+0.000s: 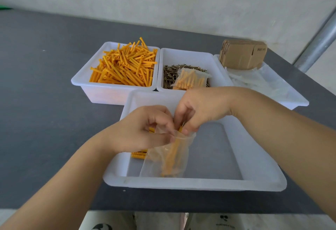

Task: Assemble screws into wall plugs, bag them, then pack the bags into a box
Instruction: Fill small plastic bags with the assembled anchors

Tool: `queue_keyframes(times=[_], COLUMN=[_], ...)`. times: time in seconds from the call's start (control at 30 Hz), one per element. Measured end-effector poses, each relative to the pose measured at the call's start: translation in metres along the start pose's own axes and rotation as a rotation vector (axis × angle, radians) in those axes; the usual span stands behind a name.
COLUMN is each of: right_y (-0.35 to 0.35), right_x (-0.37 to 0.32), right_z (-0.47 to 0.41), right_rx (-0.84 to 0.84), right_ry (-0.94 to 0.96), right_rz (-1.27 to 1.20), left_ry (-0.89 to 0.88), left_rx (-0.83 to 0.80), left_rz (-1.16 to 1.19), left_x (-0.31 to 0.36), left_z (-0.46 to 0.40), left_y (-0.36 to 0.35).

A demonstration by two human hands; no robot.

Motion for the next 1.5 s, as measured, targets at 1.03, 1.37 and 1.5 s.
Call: queue_keyframes(times=[1.03,1.37,1.5], right_y=[-0.001,-0.002,-0.003], right_x=[0.012,0.007,0.001], right_z=[-0.082,-0.075,-0.076], right_rx=[0.284,0.336,0.341], right_ry=[-0.233,-0.231,-0.189], right_rz=[0.754,0.812,0.770], left_ry=[-0.021,-0.007,-0.006], left_rx=[-0.015,-0.010,-0.009], left_rz=[0.022,0.020,-0.014], left_x=[0.002,0.002,0.005], left_z=[-0.004,-0.004,-0.004], left_y=[-0.001,-0.001,-0.001])
Point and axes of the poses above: each hand's wrist, its own z-axis away from the middle knuckle, its own y-axis out of the back of the hand, x = y × z, the point moved 6 cm from there along -z, towards the middle knuckle, and after that the axes turned 13 degrees about -x, right-handed, at the moved point
